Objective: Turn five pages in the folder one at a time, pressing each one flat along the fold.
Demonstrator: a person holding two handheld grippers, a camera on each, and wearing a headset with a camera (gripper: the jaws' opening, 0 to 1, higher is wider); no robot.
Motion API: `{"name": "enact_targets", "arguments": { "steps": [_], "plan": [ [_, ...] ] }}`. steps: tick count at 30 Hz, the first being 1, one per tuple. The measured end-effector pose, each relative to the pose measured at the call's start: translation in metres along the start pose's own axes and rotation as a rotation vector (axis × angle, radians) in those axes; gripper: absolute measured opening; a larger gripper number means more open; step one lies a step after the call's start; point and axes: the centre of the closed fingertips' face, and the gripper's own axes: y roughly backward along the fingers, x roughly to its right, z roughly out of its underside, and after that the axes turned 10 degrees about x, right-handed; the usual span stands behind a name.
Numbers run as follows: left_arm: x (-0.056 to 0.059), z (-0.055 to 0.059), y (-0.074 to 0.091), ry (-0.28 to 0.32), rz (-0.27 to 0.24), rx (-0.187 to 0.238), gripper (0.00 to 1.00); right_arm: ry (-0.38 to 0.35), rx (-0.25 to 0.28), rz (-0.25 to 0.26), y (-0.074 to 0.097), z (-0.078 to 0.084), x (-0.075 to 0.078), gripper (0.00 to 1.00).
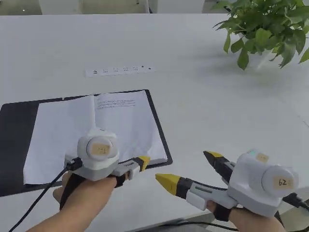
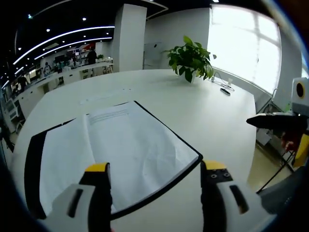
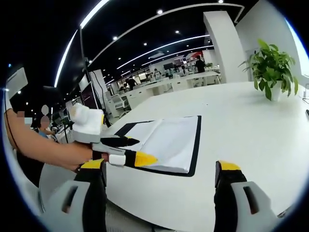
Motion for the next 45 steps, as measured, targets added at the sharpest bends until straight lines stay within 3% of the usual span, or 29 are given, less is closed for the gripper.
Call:
{"name": "enact_targets", "arguments": {
  "steps": [6,16,21,25,45],
  "plan": [
    [0.003,0.008,-0.024,-0.019,-0.030,-0.008,0.73,-0.017,0.001,0.005,0.001,0.002,0.004,0.93],
    [0.001,0.022,-0.045,-0.026,-0.082,-0.036,0.69,-0.042,-0.007,0.006,0.003,0.008,0.008,0.93],
    [-0.001,0.033,-0.048,-0.051,-0.107,-0.071,0.67,-0.053,-0.009,0.012,0.004,0.010,0.012,0.92],
    [-0.001,0.034,-0.049,-0.070,-0.108,-0.068,0.65,-0.060,-0.017,0.012,0.003,0.013,0.014,0.92],
    [0.005,0.035,-0.049,-0.041,-0.101,-0.053,0.51,-0.075,-0.030,0.002,0.000,0.019,0.015,0.92]
  ]
}}
